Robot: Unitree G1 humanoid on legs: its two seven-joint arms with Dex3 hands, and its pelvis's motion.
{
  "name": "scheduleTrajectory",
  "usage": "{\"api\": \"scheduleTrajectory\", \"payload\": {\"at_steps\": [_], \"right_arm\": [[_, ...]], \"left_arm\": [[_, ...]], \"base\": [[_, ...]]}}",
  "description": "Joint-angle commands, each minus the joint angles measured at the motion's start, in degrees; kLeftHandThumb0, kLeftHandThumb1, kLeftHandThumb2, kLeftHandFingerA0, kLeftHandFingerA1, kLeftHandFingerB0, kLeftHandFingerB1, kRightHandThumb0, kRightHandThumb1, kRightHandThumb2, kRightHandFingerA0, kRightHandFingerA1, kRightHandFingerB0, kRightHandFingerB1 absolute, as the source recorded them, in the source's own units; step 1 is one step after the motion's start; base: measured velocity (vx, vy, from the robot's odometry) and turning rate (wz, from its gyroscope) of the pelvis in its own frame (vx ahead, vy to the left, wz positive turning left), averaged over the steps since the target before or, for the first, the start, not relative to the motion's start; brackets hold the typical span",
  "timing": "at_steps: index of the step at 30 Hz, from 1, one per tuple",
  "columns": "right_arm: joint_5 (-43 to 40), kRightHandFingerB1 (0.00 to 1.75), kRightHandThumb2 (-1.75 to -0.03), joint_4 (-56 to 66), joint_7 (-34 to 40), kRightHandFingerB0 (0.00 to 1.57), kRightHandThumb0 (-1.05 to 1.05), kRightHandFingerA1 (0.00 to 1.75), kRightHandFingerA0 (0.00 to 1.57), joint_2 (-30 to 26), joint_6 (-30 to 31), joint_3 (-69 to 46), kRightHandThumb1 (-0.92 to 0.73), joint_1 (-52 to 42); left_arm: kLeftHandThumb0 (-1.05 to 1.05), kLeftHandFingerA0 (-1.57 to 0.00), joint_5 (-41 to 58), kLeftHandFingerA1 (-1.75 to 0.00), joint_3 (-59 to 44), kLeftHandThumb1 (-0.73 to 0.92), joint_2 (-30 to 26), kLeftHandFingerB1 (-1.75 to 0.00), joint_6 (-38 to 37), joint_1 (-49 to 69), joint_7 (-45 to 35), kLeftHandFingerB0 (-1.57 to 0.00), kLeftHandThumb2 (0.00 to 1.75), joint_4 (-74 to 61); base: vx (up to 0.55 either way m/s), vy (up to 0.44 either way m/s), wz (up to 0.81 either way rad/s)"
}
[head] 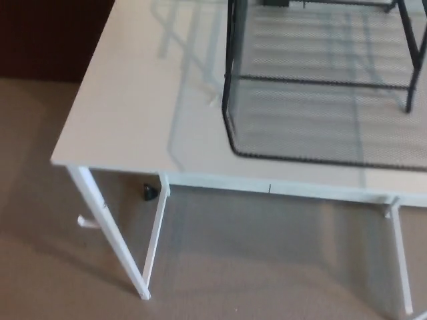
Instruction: The robot walk towards a table in front and then pushes a layer of a file tray back to its original position using its right hand
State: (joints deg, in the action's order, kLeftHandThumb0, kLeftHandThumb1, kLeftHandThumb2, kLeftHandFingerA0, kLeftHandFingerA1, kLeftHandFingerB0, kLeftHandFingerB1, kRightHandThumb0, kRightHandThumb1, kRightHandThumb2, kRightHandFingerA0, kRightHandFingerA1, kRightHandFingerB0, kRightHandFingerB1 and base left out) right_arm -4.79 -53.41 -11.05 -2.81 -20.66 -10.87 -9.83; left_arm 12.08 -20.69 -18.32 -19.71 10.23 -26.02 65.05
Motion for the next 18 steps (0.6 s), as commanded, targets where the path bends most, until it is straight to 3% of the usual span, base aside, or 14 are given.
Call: {"api": "scheduleTrajectory", "payload": {"at_steps": [1, 6, 13, 18], "right_arm": [[0.1, 0.55, -0.68, -0.9, 0.1, 0.36, -0.16, 0.76, 0.47, -0.5, -0.7, 0.3, -0.58, -1.0], [0.1, 0.55, -0.68, -1.4, 0.3, 0.36, -0.15, 0.79, 0.5, -0.6, -1.2, 0.4, -0.57, -0.7], [-0.4, 0.57, -0.69, -0.6, 0.0, 0.38, -0.17, 0.82, 0.51, -0.3, -0.8, 0.4, -0.56, -1.5], [-0.5, 0.58, -0.69, -0.7, 0.0, 0.38, -0.16, 0.78, 0.5, -0.4, -0.4, 0.4, -0.57, -1.3]], "left_arm": [[-0.16, -0.52, 0.4, -0.43, -0.4, 0.54, -0.9, -0.36, -0.4, 0.5, -0.2, -0.41, 0.56, 0.0], [-0.16, -0.53, 0.2, -0.44, -0.2, 0.54, -1.0, -0.36, -0.5, 0.4, 0.0, -0.41, 0.56, 0.0], [-0.17, -0.53, 0.0, -0.44, -0.2, 0.54, -1.0, -0.37, -1.3, 0.7, -0.1, -0.42, 0.56, 0.9], [-0.19, -0.5, 0.7, -0.47, -0.6, 0.5, -0.8, -0.41, 0.0, 0.5, -0.2, -0.43, 0.6, 0.9]], "base": [[0.23, 0.006, -0.12], [0.25, 0.075, -0.25], [0.28, 0.343, -0.08], [0.01, 0.024, 0.01]]}}
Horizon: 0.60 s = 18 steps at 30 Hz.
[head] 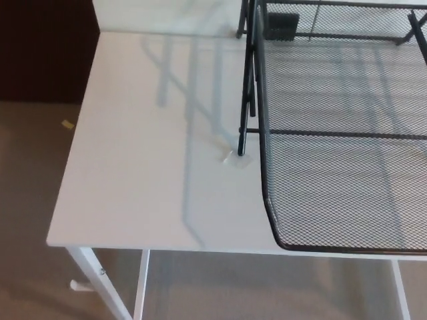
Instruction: The robot walk towards a table in front and then pushes a layer of a file tray back to its original position using its right hand
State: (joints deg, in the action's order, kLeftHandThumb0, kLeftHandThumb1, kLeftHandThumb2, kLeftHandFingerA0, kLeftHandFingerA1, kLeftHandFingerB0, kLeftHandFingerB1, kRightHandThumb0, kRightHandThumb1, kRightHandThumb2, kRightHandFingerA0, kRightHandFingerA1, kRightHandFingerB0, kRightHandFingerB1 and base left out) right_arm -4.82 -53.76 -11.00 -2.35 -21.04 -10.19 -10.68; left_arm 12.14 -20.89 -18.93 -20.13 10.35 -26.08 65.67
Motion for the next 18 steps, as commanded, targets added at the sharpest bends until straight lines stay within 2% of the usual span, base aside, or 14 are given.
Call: {"api": "scheduleTrajectory", "payload": {"at_steps": [1, 6, 14, 18], "right_arm": [[-0.3, 0.58, -0.69, -0.3, 0.0, 0.37, -0.15, 0.77, 0.5, -0.9, 0.0, -0.2, -0.57, -0.4], [-0.1, 0.56, -0.69, -0.4, 0.0, 0.37, -0.17, 0.76, 0.49, -1.0, -0.2, 0.0, -0.56, -0.5], [1.1, 0.57, -0.67, 0.0, 1.5, 0.38, -0.19, 0.77, 0.49, -1.2, -0.1, 1.1, -0.57, -1.0], [3.6, 0.54, -0.67, 8.1, 3.3, 0.34, -0.21, 0.74, 0.46, -1.8, 4.4, 4.1, -0.56, -4.2]], "left_arm": [[-0.14, -0.53, 0.4, -0.45, -0.3, 0.54, -0.2, -0.37, 0.1, 0.5, 0.1, -0.43, 0.56, 0.1], [-0.15, -0.52, 0.3, -0.44, -0.3, 0.55, -0.3, -0.37, -0.3, 0.6, -0.1, -0.42, 0.56, 0.2], [-0.2, -0.49, 0.3, -0.47, -0.5, 0.5, -0.3, -0.41, -1.1, 1.2, -0.3, -0.42, 0.6, 0.6], [-0.2, -0.49, 0.6, -0.47, -0.8, 0.5, -0.7, -0.41, -0.8, 0.4, -0.8, -0.41, 0.6, 0.8]], "base": [[0.0, 0.0, 0.0], [-0.09, -0.125, -0.09], [-0.06, 0.03, 0.01], [-0.02, 0.138, -0.04]]}}
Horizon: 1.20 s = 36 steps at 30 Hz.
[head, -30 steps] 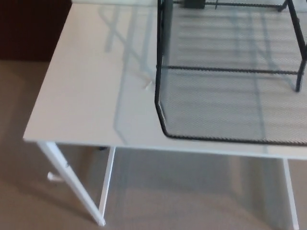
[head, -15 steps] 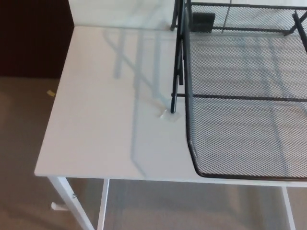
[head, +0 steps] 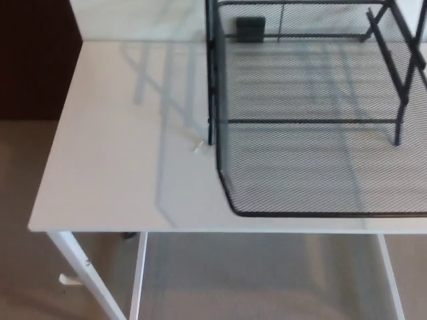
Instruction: The robot walk towards a table in front and then pushes a layer of a file tray back to its original position using its right hand
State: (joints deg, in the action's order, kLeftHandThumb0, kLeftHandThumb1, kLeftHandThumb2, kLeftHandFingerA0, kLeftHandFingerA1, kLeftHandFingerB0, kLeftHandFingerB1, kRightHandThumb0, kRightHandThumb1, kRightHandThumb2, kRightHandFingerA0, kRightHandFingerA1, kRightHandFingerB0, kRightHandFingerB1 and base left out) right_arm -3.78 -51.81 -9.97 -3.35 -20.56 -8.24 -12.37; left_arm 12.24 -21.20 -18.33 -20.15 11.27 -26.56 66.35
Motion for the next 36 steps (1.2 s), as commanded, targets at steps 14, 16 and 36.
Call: {"api": "scheduleTrajectory", "payload": {"at_steps": [14, 16, 36], "right_arm": [[2.2, 0.52, -0.63, 18.1, 2.1, 0.36, -0.19, 0.72, 0.48, -1.2, 6.7, 3.0, -0.63, -8.6], [2.0, 0.54, -0.64, 17.3, 2.1, 0.35, -0.2, 0.75, 0.49, -1.2, 6.6, 3.0, -0.6, -7.5], [32.6, 0.45, -0.68, 35.1, 35.2, 0.06, -0.41, 0.49, 0.06, -4.7, -24.4, 2.9, -0.54, -23.0]], "left_arm": [[-0.13, -0.54, 0.4, -0.44, -0.2, 0.55, -1.4, -0.37, 0.1, -1.2, 0.0, -0.42, 0.56, -0.3], [-0.15, -0.56, 0.2, -0.45, -0.1, 0.53, -1.4, -0.37, -0.1, -1.2, 0.4, -0.43, 0.56, -1.1], [-0.14, -0.57, 0.3, -0.45, -0.2, 0.53, -2.4, -0.37, 1.0, -2.8, 0.5, -0.43, 0.55, -1.9]], "base": [[0.0, 0.066, 0.03], [-0.01, -0.107, 0.02], [0.0, -0.009, 0.0]]}}
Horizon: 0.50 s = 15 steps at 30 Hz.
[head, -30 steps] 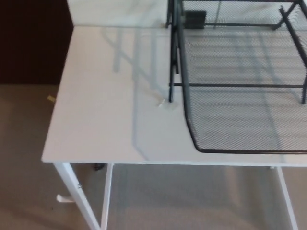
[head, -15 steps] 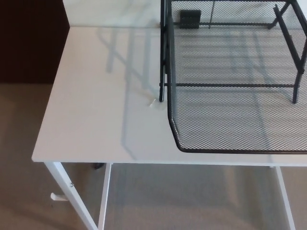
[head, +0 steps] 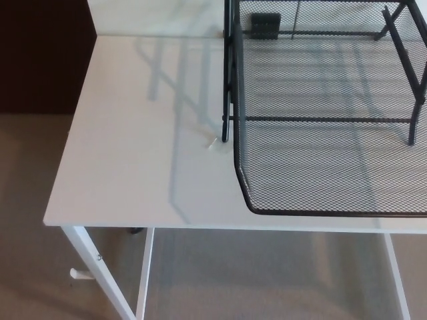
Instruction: The robot walk towards a table in front and then pushes a layer of a file tray back to its original position using its right hand
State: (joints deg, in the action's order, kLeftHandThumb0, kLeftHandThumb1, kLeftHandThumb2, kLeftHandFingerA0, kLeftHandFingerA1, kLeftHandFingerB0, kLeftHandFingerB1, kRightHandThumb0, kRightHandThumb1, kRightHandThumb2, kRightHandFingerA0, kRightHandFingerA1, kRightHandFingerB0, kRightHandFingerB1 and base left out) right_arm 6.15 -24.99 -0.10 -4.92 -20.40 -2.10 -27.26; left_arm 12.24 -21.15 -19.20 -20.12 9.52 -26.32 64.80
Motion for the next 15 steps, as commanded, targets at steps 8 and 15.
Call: {"api": "scheduleTrajectory", "payload": {"at_steps": [8, 15], "right_arm": [[26.9, 0.26, -0.71, 29.9, 22.8, 0.06, -0.44, 0.33, 0.04, 2.5, -41.7, -15.7, -0.46, -15.3], [25.0, 0.41, -0.82, 42.4, 18.3, 0.03, -0.59, 0.48, 0.01, 12.2, -49.6, -16.4, -0.51, -14.0]], "left_arm": [[-0.15, -0.54, 1.1, -0.46, -0.7, 0.54, -1.4, -0.38, 1.2, -1.2, -1.1, -0.43, 0.55, -1.1], [-0.17, -0.52, 0.3, -0.45, -0.1, 0.53, -1.5, -0.37, 0.7, -1.1, -0.2, -0.41, 0.56, -2.2]], "base": [[0.0, 0.0, 0.0], [0.0, 0.0, 0.0]]}}
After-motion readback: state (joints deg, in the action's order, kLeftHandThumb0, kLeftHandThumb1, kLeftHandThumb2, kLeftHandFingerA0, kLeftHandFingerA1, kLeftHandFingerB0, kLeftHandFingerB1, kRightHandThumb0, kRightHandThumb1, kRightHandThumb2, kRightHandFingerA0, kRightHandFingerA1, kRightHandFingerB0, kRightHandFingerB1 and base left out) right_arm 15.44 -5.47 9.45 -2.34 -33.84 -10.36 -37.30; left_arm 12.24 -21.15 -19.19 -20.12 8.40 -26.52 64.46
